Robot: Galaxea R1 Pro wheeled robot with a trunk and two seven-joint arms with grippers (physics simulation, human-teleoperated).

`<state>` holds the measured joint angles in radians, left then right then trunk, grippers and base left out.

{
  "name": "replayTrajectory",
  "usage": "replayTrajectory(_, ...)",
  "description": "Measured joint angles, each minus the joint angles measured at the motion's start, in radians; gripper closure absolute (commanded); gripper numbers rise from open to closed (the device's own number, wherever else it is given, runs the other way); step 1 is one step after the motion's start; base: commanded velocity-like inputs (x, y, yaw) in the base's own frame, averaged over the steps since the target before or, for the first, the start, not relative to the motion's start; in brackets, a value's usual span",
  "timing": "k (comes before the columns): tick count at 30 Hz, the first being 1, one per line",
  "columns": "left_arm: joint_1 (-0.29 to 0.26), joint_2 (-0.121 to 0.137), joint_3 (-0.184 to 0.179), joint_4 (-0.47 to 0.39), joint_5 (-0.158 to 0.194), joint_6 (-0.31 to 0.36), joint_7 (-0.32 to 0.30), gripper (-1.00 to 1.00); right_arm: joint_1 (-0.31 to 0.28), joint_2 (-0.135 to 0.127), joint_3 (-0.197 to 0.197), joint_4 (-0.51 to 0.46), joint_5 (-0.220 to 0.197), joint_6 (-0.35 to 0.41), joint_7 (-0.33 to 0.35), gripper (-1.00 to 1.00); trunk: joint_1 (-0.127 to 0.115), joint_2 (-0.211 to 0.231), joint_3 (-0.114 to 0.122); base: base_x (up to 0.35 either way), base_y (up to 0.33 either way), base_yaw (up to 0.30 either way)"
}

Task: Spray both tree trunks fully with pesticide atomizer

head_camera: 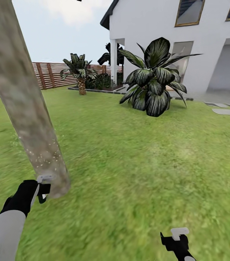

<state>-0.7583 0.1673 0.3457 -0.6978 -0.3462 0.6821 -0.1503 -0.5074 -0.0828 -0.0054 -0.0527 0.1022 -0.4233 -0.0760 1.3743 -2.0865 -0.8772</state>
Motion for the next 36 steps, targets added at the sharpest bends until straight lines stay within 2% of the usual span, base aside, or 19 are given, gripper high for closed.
replayTrajectory(2,0.0,-0.002,0.0,0.006,0.003,0.001,-0.001,1.0,0.0,0.0,0.0,0.0,0.0,0.0,0.0,-1.0,0.0,0.0,0.0,-0.246,-0.211,0.276)
replayTrajectory(4,0.0,-0.009,-0.004,0.01,0.043,0.001,-0.001,1.0,0.0,-0.001,0.0,0.0,0.0,0.0,0.001,-1.0,0.0,0.0,0.0,-0.134,-0.075,0.276)
replayTrajectory(5,0.0,-0.015,-0.007,0.008,0.052,0.001,-0.001,1.0,0.0,-0.001,0.0,0.0,0.0,0.0,0.0,-1.0,0.0,0.0,0.0,-0.046,-0.026,0.276)
replayTrajectory(8,-0.011,-0.025,-0.01,0.001,0.057,0.007,-0.001,1.0,0.0,-0.001,0.0,0.0,0.0,0.0,0.0,-1.0,0.0,0.0,0.0,-0.014,-0.008,0.276)
replayTrajectory(11,-0.082,-0.028,-0.012,-0.004,0.055,0.037,-0.001,1.0,0.0,-0.002,0.0,0.0,0.001,0.0,0.0,-1.0,0.0,0.0,0.0,-0.001,-0.001,0.276)
replayTrajectory(13,-0.145,-0.03,-0.012,-0.004,0.056,0.114,-0.002,1.0,0.0,-0.001,0.0,0.0,0.001,0.0,0.0,-1.0,0.0,0.0,0.0,0.0,0.0,0.205)
replayTrajectory(14,-0.196,-0.032,-0.012,-0.004,0.052,0.157,-0.002,1.0,0.0,-0.001,0.0,0.0,0.0,0.0,0.0,-1.0,0.0,0.0,0.0,0.0,0.0,0.057)
replayTrajectory(15,-0.231,-0.035,-0.012,-0.004,0.062,0.17,-0.002,1.0,0.0,-0.001,0.0,0.0,0.0,0.0,0.0,-1.0,0.0,0.0,0.0,0.0,0.0,0.029)
replayTrajectory(17,-0.257,-0.039,-0.013,-0.003,0.056,0.189,-0.001,1.0,0.0,-0.003,0.0,0.0,0.0,0.0,0.0,-1.0,0.0,0.0,0.0,0.0,0.0,0.011)
replayTrajectory(22,-0.265,-0.021,-0.032,-0.004,0.047,0.215,-0.001,1.0,0.0,-0.006,0.0,0.0,0.001,0.0,0.0,-1.0,0.0,0.0,0.0,0.0,0.0,0.001)
replayTrajectory(30,-0.258,-0.019,-0.035,-0.006,0.044,0.214,-0.001,1.0,0.0,-0.005,0.0,0.0,0.0,0.0,0.0,-1.0,-0.001,0.0,0.0,0.135,-0.132,0.0)
replayTrajectory(36,-0.254,-0.01,-0.035,-0.079,0.036,0.217,-0.001,1.0,0.0,-0.004,0.0,-0.001,0.0,0.001,0.001,-1.0,-0.001,0.0,0.0,0.167,0.01,0.006)
